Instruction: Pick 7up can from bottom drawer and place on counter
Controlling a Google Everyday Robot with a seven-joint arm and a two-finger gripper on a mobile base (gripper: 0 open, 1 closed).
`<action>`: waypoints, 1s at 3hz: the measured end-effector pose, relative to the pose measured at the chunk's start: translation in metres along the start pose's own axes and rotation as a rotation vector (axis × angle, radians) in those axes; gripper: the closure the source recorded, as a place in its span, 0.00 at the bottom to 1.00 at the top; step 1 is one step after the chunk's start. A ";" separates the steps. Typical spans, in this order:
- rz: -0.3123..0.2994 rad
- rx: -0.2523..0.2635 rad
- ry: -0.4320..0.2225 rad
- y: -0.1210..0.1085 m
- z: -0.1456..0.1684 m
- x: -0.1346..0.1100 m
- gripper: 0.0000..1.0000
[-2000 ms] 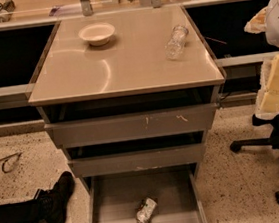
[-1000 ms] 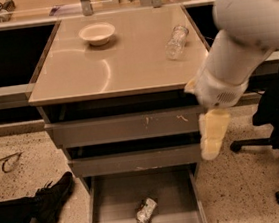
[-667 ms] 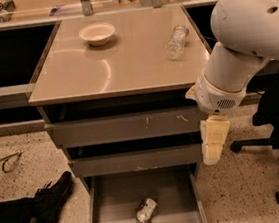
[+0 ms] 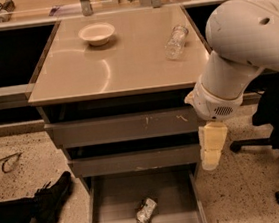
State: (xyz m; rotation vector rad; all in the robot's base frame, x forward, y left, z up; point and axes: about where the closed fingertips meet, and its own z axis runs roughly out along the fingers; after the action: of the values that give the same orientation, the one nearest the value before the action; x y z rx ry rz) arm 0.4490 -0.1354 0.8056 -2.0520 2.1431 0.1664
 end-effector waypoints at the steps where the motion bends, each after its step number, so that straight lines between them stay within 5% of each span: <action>1: -0.005 -0.050 0.012 0.014 0.059 -0.010 0.00; 2: 0.002 -0.063 0.049 0.054 0.154 -0.012 0.00; 3: 0.002 -0.063 0.049 0.054 0.155 -0.012 0.00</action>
Offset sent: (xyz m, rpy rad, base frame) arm -0.0705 0.0779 -0.2468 -0.0864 0.0909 0.0213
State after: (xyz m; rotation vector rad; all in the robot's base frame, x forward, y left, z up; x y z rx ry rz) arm 0.4029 -0.0910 0.6547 -2.1096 2.1961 0.1887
